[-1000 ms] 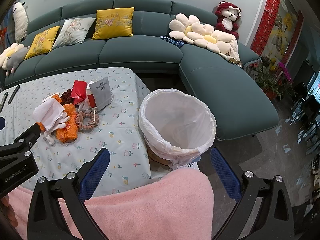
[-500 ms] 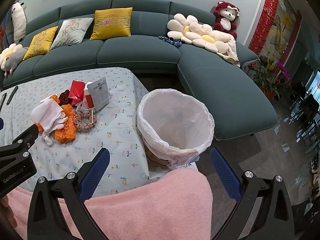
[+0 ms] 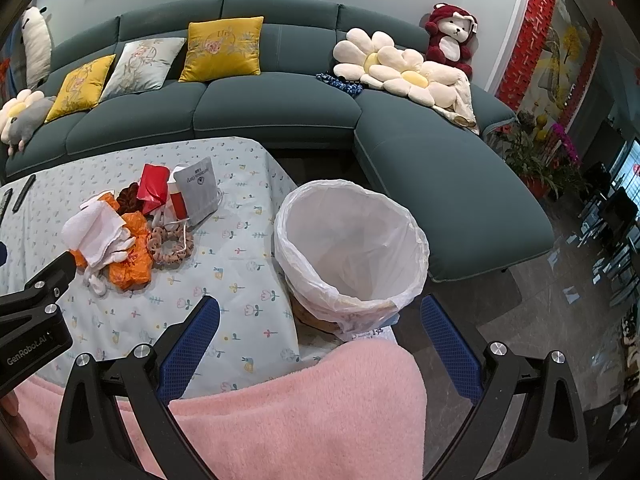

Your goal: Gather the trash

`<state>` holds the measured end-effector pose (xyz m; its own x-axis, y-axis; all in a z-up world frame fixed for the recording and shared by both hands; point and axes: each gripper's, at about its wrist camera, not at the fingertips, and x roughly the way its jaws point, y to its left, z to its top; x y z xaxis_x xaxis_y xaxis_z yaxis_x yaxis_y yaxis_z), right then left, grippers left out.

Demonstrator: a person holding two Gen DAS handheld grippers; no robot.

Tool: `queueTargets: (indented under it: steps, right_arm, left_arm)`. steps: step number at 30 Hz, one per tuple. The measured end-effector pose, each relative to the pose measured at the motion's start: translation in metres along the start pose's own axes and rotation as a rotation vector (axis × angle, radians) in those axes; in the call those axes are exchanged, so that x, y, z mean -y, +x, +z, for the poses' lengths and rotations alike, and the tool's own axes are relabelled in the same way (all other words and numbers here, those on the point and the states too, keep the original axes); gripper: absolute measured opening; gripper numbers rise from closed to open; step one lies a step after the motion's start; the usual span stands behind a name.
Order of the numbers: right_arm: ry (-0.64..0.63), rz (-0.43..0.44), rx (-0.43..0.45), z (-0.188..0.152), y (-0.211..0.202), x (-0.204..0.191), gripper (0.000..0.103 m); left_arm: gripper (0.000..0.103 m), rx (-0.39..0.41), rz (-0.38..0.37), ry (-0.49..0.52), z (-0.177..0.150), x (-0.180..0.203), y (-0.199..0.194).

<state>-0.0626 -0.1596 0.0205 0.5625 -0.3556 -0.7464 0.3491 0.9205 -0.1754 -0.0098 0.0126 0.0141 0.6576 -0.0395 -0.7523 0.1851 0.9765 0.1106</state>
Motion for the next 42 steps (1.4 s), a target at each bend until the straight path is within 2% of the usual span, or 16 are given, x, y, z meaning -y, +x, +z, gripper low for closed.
queueTargets:
  steps: [8,12,17,26,34,40,42]
  right_arm:
    - [0.011,0.004,0.015,0.003,0.004,-0.006,0.096]
    - [0.023,0.037,0.007,0.005,0.011,-0.015,0.096]
    - [0.004,0.075,-0.015,0.007,0.027,-0.035,0.096]
    - [-0.034,0.114,-0.058,0.022,0.062,-0.075,0.096]
    - [-0.052,0.149,-0.110,0.034,0.103,-0.109,0.096]
    - [-0.068,0.158,-0.136,0.043,0.128,-0.136,0.096]
    - [-0.077,0.162,-0.134,0.046,0.134,-0.142,0.096]
  left_arm:
    - [0.096,0.000,0.005,-0.045,-0.004,-0.018,0.013]
    - [0.096,0.007,0.005,-0.098,-0.006,-0.037,0.022]
    - [0.096,-0.044,-0.025,-0.131,-0.011,-0.058,0.043]
    - [0.096,-0.105,-0.014,-0.152,-0.018,-0.084,0.086]
    - [0.096,-0.155,-0.019,-0.237,-0.003,-0.121,0.136]
    - [0.095,-0.150,-0.021,-0.264,0.018,-0.134,0.169]
    - [0.089,-0.153,-0.034,-0.265,0.024,-0.135,0.179]
